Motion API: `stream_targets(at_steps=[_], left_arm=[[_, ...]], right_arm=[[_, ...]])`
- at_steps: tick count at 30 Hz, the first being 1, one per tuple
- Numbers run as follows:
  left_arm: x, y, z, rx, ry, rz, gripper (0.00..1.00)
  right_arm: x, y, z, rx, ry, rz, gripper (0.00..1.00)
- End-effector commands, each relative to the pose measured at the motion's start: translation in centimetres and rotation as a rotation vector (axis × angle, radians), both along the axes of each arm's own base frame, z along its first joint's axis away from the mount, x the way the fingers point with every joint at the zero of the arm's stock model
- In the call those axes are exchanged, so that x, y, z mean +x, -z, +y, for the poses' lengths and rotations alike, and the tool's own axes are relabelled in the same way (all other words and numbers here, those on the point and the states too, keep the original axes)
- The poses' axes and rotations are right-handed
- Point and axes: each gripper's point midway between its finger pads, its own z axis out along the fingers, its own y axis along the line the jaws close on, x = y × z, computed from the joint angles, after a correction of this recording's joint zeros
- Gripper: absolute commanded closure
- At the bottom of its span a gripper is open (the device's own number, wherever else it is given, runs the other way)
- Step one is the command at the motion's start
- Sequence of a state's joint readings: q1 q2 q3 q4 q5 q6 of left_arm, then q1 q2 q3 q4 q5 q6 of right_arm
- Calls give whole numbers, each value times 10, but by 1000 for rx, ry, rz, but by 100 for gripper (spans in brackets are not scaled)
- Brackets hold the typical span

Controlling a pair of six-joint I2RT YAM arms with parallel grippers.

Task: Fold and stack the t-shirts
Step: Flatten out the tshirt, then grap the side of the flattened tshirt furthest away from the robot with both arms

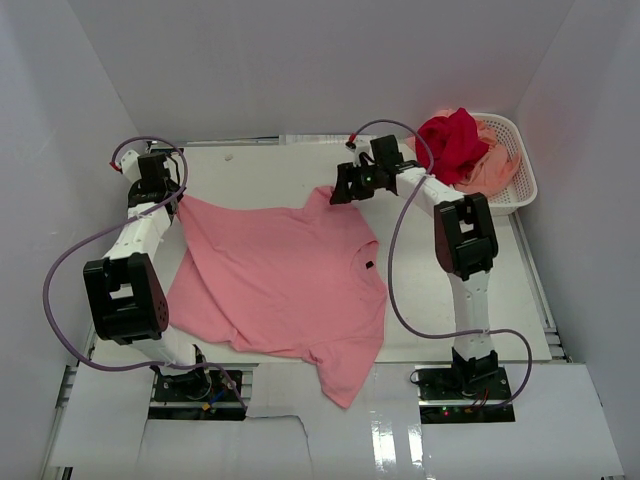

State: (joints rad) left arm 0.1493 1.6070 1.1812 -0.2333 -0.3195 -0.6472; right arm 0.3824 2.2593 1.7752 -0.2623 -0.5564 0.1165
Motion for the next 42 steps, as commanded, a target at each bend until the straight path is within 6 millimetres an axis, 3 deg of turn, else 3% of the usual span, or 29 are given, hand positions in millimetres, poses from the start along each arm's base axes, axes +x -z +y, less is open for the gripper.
stream_targets(at_steps=[1,5,12,15,19,28,33,35,36,39,42], left_arm=[[3,-10,-2,0,13,-27,100],[4,-11,-2,6,21,-28,100],[5,-12,-2,8,28,-29,100],[5,-13,-3,10,31,-27,100],[5,-13,-1,17,27,-24,100],[6,-12,-2,12,35,-23,100],[6,-11,-3,12,39,-21,100],[7,-13,-3,12,40,-24,100],[7,-12,-3,11,40,-23,100],[7,-13,-3,8,42,-25,100],[6,-11,-6,1,48,-23,100]], right_arm=[[14,-74,-12,-23,6,-270,31],[22,-64,-24,-97,29,-322,27],[48,-18,-22,-175,-3,-293,27],[50,-2,-22,-186,-5,-255,27],[50,7,-23,-198,-1,-226,37],[55,26,-21,-207,-12,-213,38],[56,37,-9,-160,-51,-198,38],[57,40,-7,-157,-59,-183,45],[60,38,-5,-152,-55,-180,61],[52,36,-3,-133,-69,-155,85],[47,32,-12,-167,-29,-140,92]])
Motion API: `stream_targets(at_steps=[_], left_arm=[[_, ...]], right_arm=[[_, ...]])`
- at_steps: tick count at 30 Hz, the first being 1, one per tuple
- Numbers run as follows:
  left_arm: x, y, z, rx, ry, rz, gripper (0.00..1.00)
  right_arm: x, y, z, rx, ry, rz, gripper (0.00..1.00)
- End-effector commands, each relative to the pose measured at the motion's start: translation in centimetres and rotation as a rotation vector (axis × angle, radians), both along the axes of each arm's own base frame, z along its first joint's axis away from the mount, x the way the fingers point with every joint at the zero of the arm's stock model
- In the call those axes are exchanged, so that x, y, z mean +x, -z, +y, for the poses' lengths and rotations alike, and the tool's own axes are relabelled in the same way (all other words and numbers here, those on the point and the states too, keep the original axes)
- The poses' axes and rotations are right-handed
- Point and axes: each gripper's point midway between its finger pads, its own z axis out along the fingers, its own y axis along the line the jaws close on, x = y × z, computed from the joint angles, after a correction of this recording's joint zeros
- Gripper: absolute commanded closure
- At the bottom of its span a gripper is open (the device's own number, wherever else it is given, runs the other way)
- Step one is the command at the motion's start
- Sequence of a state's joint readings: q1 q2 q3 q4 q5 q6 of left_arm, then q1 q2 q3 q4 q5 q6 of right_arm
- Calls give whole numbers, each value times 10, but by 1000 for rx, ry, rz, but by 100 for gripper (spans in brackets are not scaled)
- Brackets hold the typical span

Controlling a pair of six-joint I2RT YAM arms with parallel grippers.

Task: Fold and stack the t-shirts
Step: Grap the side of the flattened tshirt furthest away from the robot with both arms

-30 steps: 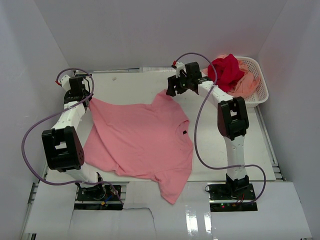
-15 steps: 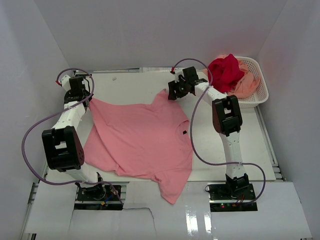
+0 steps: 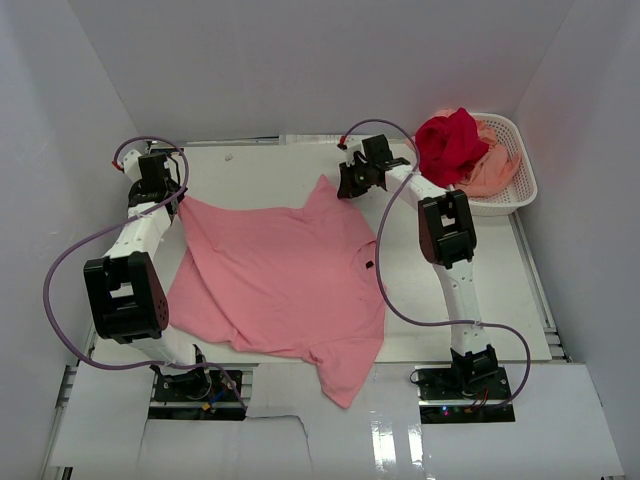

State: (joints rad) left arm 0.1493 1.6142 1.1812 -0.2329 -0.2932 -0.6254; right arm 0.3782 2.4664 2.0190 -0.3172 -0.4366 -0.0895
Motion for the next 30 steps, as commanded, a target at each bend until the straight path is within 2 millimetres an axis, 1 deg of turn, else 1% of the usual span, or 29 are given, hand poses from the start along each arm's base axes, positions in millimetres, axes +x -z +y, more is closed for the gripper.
stream_targets(at_steps=[1,2,3,4,5,6,8,9,11,12,13,14,15,16,17,18,19,20,21,22,23,24,25,26,27,29,30], left_arm=[[6,-16,-2,-1,17,-39,100],[6,-15,-2,-2,18,-38,100],[6,-15,-4,-6,24,-37,100],[6,-15,-3,-8,23,-39,100],[6,-14,-5,-10,27,-37,100],[7,-15,-5,-11,29,-38,100],[8,-15,-5,-14,30,-39,100],[8,-13,-5,-15,32,-36,100],[9,-11,-7,-20,36,-33,100],[10,-11,-7,-22,38,-30,100],[10,-10,-8,-24,41,-30,100],[10,-10,-7,-24,39,-29,100],[9,-9,-7,-24,39,-27,100],[9,-9,-8,-25,41,-27,100],[9,-9,-7,-23,39,-25,100],[9,-9,-7,-23,40,-25,100],[9,-10,-7,-19,39,-25,100],[9,-10,-7,-17,40,-26,100],[9,-10,-7,-17,42,-26,100],[10,-10,-7,-17,42,-26,100],[10,-10,-7,-18,44,-26,100],[10,-11,-7,-18,44,-27,100],[10,-10,-7,-18,44,-24,100],[10,-10,-7,-18,46,-22,100],[10,-10,-7,-17,45,-24,100],[10,-10,-7,-17,45,-24,100],[10,-10,-7,-17,45,-24,100]], right_arm=[[-6,-12,-15,-54,57,4,92],[-4,-14,-22,-80,87,-16,92],[-3,-35,-28,-89,115,-63,92],[-9,-22,-46,-155,180,-54,92],[-7,-47,-49,-139,201,-116,92],[-13,-49,-49,-140,194,-119,92],[-30,-55,-42,-116,141,-105,92],[-44,-53,-31,-119,95,-77,92],[-61,-52,-15,-109,24,-44,92],[-78,-47,-4,-123,-30,-6,92],[-86,-45,4,-115,-64,15,92],[-91,-40,12,-113,-86,39,92],[-104,-36,21,-112,-128,70,92],[-115,-35,30,-72,-177,107,92],[-124,-24,34,-58,-203,156,92],[-126,-27,40,-33,-227,177,92],[-138,-23,42,-17,-256,251,90],[-141,-7,42,-35,-260,302,84],[-128,-16,44,-41,-246,273,72],[-126,-13,42,-53,-236,284,69],[-118,-16,39,-50,-217,263,63],[-113,-19,37,-42,-201,251,61],[-103,-30,39,-9,-174,219,58],[-95,-34,35,1,-149,207,51],[-86,-42,33,7,-128,185,47],[-74,-47,28,11,-84,178,39],[-66,-51,25,8,-62,162,39]])
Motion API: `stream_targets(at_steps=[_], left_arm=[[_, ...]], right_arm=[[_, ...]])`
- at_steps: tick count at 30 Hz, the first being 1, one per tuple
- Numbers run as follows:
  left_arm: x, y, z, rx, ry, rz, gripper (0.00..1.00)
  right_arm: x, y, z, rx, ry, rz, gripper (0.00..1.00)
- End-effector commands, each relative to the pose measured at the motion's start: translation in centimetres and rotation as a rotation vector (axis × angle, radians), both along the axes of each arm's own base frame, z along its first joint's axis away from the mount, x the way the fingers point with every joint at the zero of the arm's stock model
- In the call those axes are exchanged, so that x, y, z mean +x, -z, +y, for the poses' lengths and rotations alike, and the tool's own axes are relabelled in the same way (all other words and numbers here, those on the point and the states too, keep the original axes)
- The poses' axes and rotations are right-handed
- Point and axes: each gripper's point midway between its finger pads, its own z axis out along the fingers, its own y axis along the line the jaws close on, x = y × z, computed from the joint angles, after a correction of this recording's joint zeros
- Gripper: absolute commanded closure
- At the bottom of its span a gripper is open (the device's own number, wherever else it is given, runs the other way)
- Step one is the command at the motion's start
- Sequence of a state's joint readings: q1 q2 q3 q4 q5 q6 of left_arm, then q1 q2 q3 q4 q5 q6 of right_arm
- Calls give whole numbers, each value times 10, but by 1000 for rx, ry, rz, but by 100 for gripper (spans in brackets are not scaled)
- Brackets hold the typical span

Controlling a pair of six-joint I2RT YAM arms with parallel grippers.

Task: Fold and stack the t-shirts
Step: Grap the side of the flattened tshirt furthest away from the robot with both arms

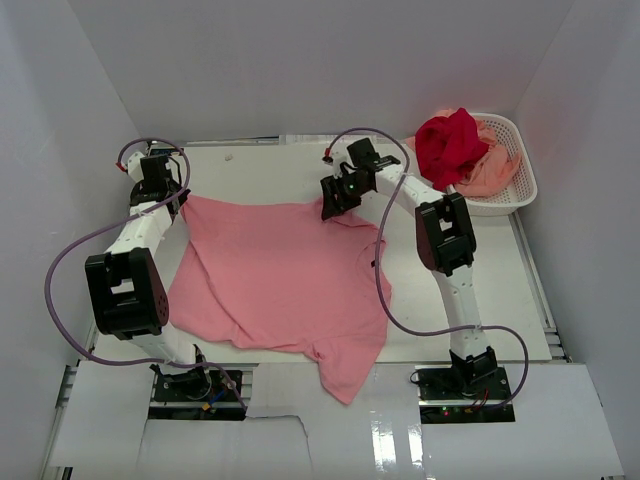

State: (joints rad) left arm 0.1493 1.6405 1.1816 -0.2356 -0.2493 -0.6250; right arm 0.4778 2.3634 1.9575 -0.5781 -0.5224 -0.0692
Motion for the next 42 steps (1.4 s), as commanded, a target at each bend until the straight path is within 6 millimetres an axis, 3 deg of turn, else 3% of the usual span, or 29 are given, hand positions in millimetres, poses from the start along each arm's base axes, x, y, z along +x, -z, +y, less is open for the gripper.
stream_targets(at_steps=[1,10,13,27,37,40,41,42], left_arm=[[7,-22,0,11,8,-47,100],[5,-23,1,16,6,-47,100],[5,-22,0,13,9,-46,100],[3,-22,-2,6,19,-48,100],[4,-22,-3,2,24,-48,100],[3,-21,-3,2,23,-48,100],[4,-21,-4,1,25,-48,100],[3,-21,-4,2,26,-48,100]], right_arm=[[35,-37,-12,23,100,-77,39],[37,-50,-35,106,228,-22,39],[41,-41,-39,134,290,27,39],[111,-9,-49,192,494,30,44],[136,8,-67,242,593,21,43],[143,13,-65,281,596,57,45],[148,6,-60,311,580,59,47],[148,16,-60,314,590,85,48]])
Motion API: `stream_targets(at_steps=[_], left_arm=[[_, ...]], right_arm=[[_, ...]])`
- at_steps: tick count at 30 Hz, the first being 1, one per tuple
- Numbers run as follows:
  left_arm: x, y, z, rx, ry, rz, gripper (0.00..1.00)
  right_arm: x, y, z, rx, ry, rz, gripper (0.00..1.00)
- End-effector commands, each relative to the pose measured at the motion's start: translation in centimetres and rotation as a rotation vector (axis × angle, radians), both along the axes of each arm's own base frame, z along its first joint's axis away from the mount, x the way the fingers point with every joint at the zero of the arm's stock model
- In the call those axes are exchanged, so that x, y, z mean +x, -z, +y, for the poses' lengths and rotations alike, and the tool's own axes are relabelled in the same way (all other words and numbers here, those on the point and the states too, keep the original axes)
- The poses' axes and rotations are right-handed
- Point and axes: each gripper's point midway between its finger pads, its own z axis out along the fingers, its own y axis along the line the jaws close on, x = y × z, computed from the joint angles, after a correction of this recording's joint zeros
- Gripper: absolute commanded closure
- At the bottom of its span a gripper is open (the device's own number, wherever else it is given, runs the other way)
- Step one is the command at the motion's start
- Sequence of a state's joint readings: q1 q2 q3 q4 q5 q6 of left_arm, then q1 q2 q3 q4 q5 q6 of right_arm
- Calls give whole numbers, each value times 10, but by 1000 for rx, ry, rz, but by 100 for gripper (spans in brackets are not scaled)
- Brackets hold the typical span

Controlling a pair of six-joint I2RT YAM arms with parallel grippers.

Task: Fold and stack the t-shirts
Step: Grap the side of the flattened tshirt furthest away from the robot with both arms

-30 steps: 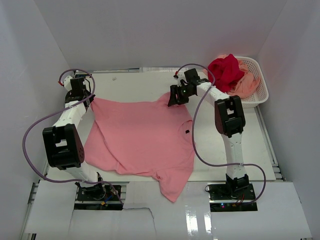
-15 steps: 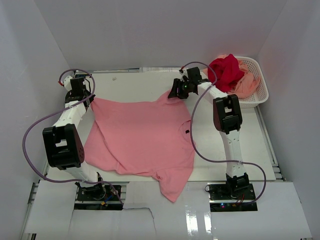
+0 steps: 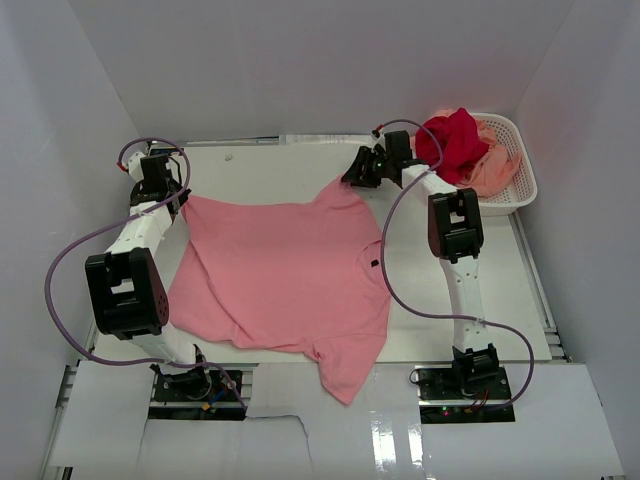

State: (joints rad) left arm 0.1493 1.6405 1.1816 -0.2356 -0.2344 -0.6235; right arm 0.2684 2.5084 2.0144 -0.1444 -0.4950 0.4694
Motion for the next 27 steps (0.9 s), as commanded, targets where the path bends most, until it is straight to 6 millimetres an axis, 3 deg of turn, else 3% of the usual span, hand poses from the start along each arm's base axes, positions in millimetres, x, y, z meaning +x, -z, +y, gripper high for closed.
stream_targets(at_steps=[1,13,19,27], left_arm=[[3,-21,-1,9,15,-47,100],[4,-21,-3,8,22,-47,100],[5,-20,-3,6,22,-46,100],[4,-21,-3,7,21,-47,100]], right_arm=[[15,12,2,55,20,17,49],[33,12,13,107,-14,-33,50],[22,25,16,108,-35,17,53],[10,21,14,75,-52,36,52]])
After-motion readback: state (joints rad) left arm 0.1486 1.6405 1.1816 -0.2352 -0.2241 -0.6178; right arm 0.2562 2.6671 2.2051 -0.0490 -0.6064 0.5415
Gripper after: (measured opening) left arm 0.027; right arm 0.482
